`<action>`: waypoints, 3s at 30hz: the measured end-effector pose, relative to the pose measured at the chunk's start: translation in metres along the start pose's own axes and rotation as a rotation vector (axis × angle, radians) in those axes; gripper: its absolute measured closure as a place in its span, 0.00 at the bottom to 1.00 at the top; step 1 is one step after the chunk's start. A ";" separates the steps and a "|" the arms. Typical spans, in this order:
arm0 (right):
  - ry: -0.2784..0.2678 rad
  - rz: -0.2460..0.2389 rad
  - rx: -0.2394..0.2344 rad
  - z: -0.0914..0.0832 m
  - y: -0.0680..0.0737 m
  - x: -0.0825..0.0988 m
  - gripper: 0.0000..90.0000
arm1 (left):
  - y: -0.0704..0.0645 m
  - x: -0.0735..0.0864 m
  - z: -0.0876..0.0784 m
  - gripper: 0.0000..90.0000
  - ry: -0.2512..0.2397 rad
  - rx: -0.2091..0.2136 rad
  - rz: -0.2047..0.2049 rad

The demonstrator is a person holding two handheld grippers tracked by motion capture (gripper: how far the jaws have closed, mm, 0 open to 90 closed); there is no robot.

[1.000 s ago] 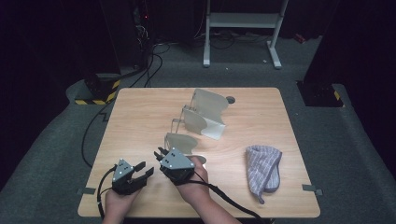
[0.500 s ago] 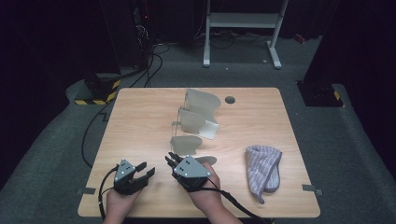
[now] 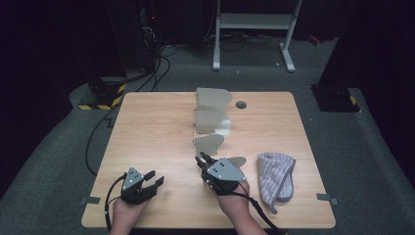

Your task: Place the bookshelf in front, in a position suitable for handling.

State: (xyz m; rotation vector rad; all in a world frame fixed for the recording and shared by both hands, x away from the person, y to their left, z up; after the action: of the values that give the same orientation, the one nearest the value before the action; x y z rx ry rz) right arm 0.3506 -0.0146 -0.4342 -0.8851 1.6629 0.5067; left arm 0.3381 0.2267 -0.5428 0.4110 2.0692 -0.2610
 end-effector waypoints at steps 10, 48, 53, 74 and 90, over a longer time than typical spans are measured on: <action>0.039 0.041 0.034 -0.002 -0.017 0.000 0.85 | 0.000 0.000 0.001 0.59 0.003 0.001 0.000; -0.004 -0.018 -0.185 0.012 0.047 -0.013 1.00 | -0.001 0.002 0.002 0.59 0.009 0.003 -0.001; -0.043 0.064 -0.158 -0.002 0.028 -0.015 0.84 | -0.002 0.002 0.003 0.59 0.011 0.002 0.001; 0.043 0.106 -0.066 -0.043 0.023 0.040 0.84 | -0.010 0.003 0.012 0.59 0.036 0.012 0.031; 0.070 0.173 0.069 -0.002 -0.034 0.034 0.78 | -0.007 0.004 0.010 0.59 0.034 0.014 0.021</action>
State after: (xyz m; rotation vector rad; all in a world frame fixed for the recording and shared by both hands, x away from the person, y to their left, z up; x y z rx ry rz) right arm 0.3722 -0.0469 -0.4619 -0.7190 1.8200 0.5375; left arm 0.3413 0.2175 -0.5512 0.4485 2.0961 -0.2574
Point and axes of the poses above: each handheld gripper's, and its own axes: z roughly forward along the jaws, x roughly out of its underside, y roughly to its left, the point moved 5 cm from there along z, roughly forward along the jaws, and after that the axes turned 8 degrees about -x, right-handed, at the moved point
